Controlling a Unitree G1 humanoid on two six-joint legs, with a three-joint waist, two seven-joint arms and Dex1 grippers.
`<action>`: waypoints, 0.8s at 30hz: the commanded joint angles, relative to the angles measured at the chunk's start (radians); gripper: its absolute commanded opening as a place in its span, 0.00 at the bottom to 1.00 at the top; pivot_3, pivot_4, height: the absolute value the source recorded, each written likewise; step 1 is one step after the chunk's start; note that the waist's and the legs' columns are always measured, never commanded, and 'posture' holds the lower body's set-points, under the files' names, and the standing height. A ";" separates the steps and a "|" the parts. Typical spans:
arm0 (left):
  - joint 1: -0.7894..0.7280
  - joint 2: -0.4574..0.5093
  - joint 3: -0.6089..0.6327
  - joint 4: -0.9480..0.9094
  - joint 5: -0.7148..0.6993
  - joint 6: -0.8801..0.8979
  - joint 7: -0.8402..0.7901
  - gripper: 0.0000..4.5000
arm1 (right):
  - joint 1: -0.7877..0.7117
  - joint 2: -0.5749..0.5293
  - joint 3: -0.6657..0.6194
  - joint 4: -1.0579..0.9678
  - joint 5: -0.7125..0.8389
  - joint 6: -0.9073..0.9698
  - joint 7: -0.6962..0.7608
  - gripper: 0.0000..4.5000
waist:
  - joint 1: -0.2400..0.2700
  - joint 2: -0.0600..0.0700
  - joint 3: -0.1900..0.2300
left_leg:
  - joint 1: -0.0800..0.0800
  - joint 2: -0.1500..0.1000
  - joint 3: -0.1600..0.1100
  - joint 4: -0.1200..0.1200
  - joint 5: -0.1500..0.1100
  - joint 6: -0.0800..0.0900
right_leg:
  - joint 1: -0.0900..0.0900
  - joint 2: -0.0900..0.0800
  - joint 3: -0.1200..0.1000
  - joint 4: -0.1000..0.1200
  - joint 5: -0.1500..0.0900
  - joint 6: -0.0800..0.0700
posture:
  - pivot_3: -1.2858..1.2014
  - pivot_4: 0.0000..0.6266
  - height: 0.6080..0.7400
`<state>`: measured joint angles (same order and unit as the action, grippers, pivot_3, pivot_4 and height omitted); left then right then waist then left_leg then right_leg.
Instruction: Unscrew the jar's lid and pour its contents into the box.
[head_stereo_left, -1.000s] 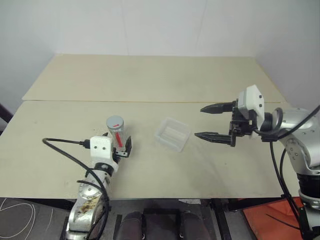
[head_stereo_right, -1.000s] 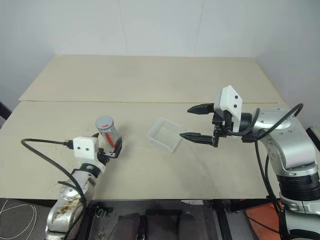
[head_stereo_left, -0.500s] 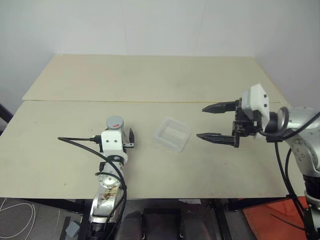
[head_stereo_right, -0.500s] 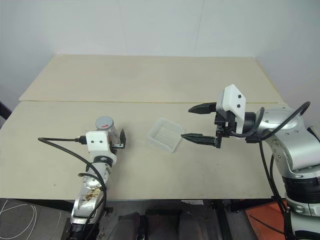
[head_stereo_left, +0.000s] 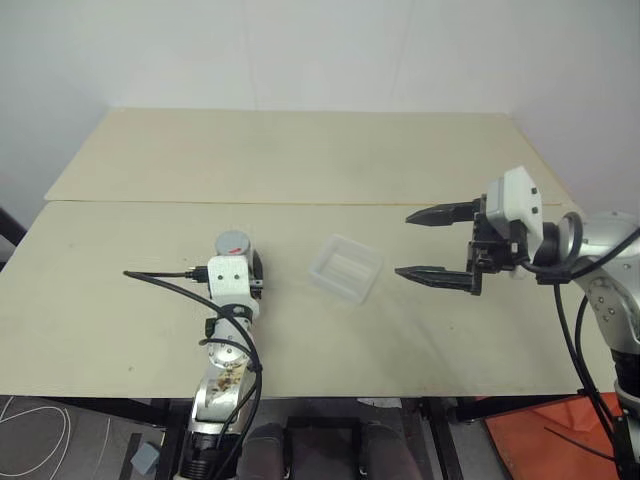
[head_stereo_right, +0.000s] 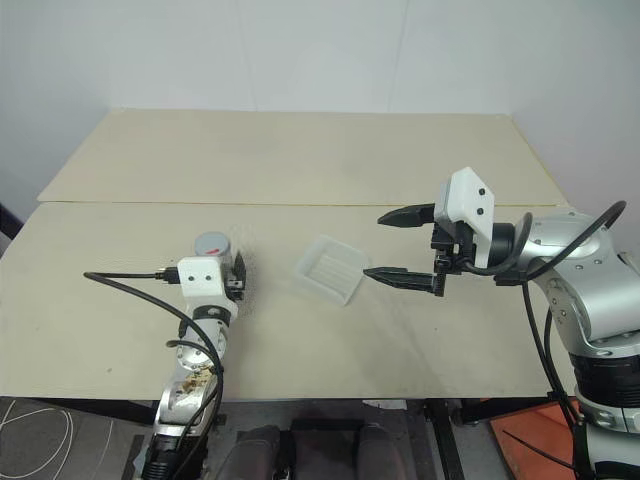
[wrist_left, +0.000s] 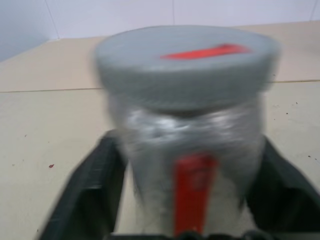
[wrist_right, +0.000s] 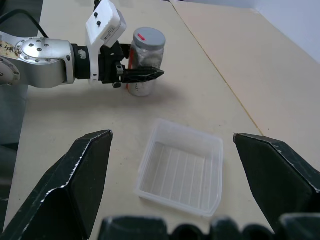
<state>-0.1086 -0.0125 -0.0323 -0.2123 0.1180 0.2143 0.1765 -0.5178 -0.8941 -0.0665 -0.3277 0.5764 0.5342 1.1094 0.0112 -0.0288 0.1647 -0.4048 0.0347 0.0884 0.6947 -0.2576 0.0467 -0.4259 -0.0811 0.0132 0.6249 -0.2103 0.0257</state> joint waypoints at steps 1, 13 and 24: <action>-0.011 0.002 -0.004 -0.022 0.015 -0.031 -0.002 0.44 | -0.001 -0.006 -0.042 -0.040 0.030 0.008 -0.008 1.00 | 0.000 0.000 0.000 | 0.000 0.000 0.000 0.000 0.000 0.000 | 0.000 0.000 0.000 0.000 0.000 0.000 | 0.52 0.24 1.00; -0.013 0.224 0.164 -0.115 -0.292 0.100 -0.374 0.43 | -0.031 0.079 0.018 -0.065 0.051 -0.004 -0.026 1.00 | -0.004 0.000 0.000 | 0.000 0.000 0.000 0.000 0.000 0.000 | -0.001 0.000 0.000 0.001 0.000 0.000 | 0.52 0.24 1.00; -0.232 0.802 0.326 0.060 -0.766 0.363 -1.143 0.43 | -0.120 0.190 0.092 0.027 0.016 -0.020 -0.029 1.00 | -0.014 0.000 0.000 | -0.001 0.001 0.000 0.000 0.000 -0.001 | -0.002 0.001 -0.002 0.000 0.000 0.000 | 0.52 0.24 1.00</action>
<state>-0.3179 0.7640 0.2955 -0.1488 -0.5988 0.5610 -0.8827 -0.6099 -0.7046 0.0336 -0.3002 0.5953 0.5318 1.0869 -0.0029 -0.0288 0.1649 -0.4062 0.0354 0.0890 0.6947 -0.2573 0.0460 -0.4282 -0.0804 0.0112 0.6256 -0.2108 0.0256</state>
